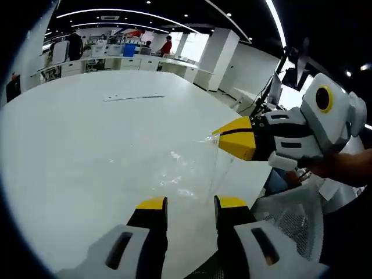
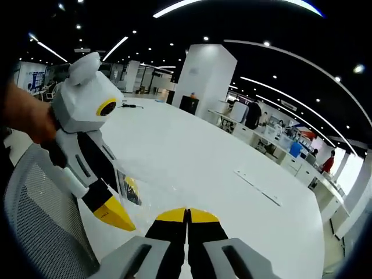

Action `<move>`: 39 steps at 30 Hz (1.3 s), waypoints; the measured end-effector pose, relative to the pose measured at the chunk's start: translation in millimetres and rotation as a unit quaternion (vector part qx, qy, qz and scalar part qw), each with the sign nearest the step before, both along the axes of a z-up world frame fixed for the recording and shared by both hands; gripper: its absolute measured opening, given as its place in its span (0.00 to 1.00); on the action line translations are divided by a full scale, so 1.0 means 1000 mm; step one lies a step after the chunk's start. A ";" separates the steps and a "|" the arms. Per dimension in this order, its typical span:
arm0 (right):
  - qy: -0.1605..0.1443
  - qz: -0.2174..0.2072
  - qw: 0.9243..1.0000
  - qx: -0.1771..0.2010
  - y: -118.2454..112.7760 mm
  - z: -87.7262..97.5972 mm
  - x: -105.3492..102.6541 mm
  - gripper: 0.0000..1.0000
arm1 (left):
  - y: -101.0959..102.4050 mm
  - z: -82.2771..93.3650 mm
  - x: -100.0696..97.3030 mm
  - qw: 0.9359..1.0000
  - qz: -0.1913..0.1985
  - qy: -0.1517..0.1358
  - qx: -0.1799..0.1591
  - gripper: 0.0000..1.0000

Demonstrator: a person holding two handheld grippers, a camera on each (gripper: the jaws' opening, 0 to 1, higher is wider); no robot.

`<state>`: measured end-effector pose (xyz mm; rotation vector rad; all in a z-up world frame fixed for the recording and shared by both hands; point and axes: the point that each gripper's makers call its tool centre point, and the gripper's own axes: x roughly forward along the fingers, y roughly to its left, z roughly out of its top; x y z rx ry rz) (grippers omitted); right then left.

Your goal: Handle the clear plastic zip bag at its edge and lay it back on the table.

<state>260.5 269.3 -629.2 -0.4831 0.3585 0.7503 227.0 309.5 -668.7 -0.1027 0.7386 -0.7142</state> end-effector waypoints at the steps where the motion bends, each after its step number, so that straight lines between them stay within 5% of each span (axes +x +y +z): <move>1: -0.001 -0.001 1.000 -0.001 0.000 0.000 0.000 0.00 | 0.001 0.000 -0.001 1.000 -0.002 -0.001 0.002 0.35; 19: 0.000 -0.019 0.998 -0.056 -0.010 -0.022 0.027 0.00 | 0.024 0.034 -0.018 0.996 -0.042 -0.072 0.029 0.53; 28: -0.009 0.008 0.991 -0.131 -0.007 -0.053 0.042 0.00 | 0.033 0.035 -0.027 0.994 -0.050 -0.087 0.034 0.55; 39: 0.022 0.026 0.988 -0.151 0.000 -0.088 0.045 0.00 | 0.041 0.038 -0.032 0.989 -0.075 -0.121 0.033 0.63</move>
